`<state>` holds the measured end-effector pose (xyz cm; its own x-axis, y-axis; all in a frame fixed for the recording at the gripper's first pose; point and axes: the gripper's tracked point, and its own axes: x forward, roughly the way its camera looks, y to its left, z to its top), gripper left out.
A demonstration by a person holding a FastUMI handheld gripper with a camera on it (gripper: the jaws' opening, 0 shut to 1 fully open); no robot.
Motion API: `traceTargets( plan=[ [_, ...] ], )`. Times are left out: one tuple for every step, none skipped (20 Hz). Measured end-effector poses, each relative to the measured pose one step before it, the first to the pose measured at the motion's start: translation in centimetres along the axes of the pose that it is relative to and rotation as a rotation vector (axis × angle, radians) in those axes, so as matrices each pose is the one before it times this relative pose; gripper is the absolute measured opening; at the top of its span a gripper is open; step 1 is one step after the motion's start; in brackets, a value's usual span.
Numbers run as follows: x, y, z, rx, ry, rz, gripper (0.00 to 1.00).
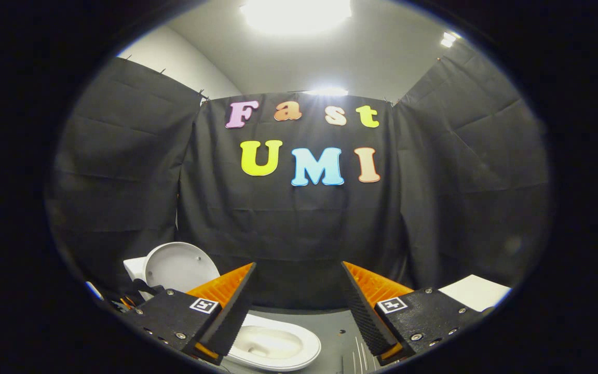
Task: Open the toilet lid.
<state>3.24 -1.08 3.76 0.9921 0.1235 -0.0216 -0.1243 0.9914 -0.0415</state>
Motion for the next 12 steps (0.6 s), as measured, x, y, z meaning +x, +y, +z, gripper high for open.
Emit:
traceTargets(
  plan=[
    [-0.699, -0.190, -0.651, 0.00062, -0.00250, -0.00264, 0.95],
    [-0.447, -0.385, -0.581, -0.00220, 0.00410, -0.00669, 0.95],
    [-0.140, 0.011, -0.828, -0.00161, 0.01117, -0.00231, 0.95],
    [-0.353, -0.106, -0.663, -0.00064, 0.00992, -0.00349, 0.95],
    [-0.596, -0.245, -0.660, -0.00212, 0.00956, -0.00591, 0.95],
    [-0.475, -0.076, -0.418, -0.00055, 0.00969, -0.00967, 0.95],
    [-0.053, -0.224, -0.377, 0.00464, 0.00753, -0.00816, 0.95],
    [-0.252, 0.053, -0.221, 0.00929, 0.00495, -0.00019, 0.95],
    [-0.511, 0.105, -0.315, 0.01163, 0.00049, -0.00051, 0.95],
    [-0.330, -0.036, 0.026, 0.00928, -0.00096, -0.00279, 0.95],
    [-0.453, -0.084, 0.060, 0.00644, -0.00343, -0.00115, 0.95],
    [-0.338, 0.023, 0.184, -0.00174, -0.00417, -0.00155, 0.95]
  ],
)
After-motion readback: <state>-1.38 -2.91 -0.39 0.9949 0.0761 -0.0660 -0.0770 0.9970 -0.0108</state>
